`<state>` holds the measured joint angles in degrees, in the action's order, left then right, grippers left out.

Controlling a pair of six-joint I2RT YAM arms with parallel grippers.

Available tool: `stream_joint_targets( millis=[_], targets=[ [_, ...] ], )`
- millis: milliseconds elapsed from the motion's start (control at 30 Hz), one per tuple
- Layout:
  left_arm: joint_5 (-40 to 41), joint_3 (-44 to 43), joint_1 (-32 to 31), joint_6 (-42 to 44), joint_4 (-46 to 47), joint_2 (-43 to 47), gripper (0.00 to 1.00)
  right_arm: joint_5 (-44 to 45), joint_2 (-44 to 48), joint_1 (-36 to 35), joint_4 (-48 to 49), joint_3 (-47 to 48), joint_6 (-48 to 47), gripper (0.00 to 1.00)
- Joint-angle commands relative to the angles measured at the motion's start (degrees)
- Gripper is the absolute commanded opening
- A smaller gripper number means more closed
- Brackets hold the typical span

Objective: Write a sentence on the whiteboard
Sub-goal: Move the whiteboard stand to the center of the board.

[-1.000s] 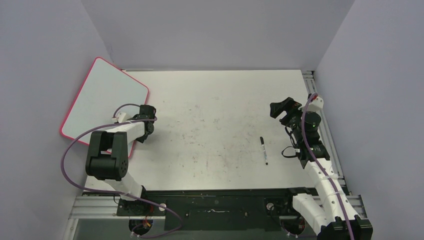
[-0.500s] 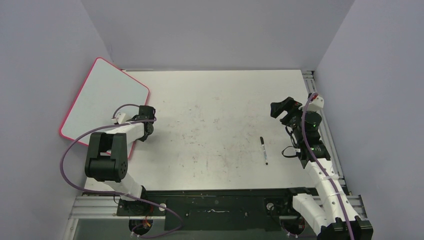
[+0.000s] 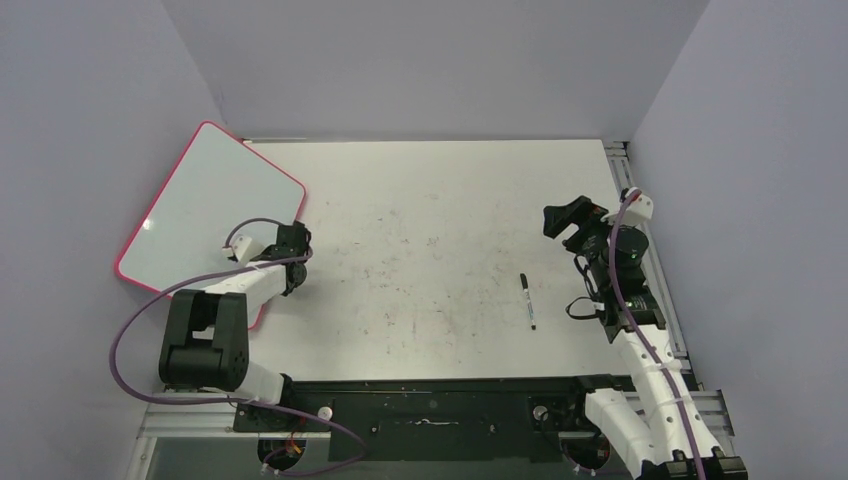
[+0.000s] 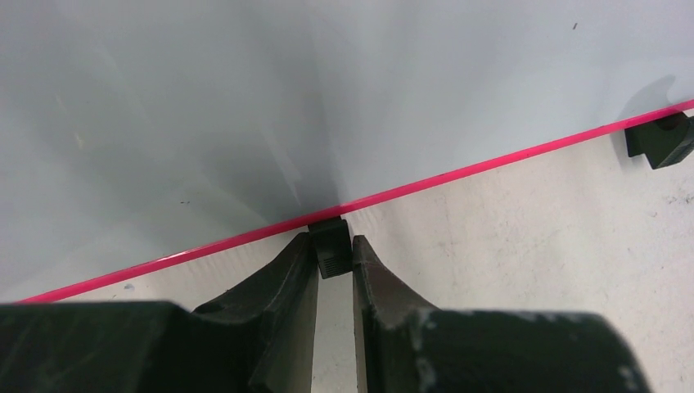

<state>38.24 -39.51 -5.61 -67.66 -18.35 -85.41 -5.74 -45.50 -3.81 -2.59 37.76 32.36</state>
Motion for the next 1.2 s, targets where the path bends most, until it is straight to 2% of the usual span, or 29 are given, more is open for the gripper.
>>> stream_joint_targets(
  millis=[0, 400, 700, 933, 1167],
  targets=[
    [0.1, 1.4, -1.0, 1.9, -0.1, 3.9, 0.00, 0.7, 1.9, 0.1, -0.2, 2.6, -0.2, 0.90],
    [0.4, 7.0, -6.1, 0.8, 1.0, 9.3, 0.00, -0.1, 6.0, 0.0, -2.7, 1.7, -0.2, 0.90],
    [3.2, 11.1, -13.4, -2.2, 1.4, 11.6, 0.00, -1.2, 7.6, 0.0, -3.8, 1.1, -0.1, 0.90],
    [3.9, 13.7, -16.9, 1.2, 4.4, 12.4, 0.00, -1.4, 9.0, 0.0, -4.8, 0.3, 0.3, 0.90],
    [-0.7, 19.3, -18.3, 6.8, 12.8, 15.5, 0.00, -1.9, 9.9, 0.0, -5.9, 0.2, 0.8, 0.90]
  ],
)
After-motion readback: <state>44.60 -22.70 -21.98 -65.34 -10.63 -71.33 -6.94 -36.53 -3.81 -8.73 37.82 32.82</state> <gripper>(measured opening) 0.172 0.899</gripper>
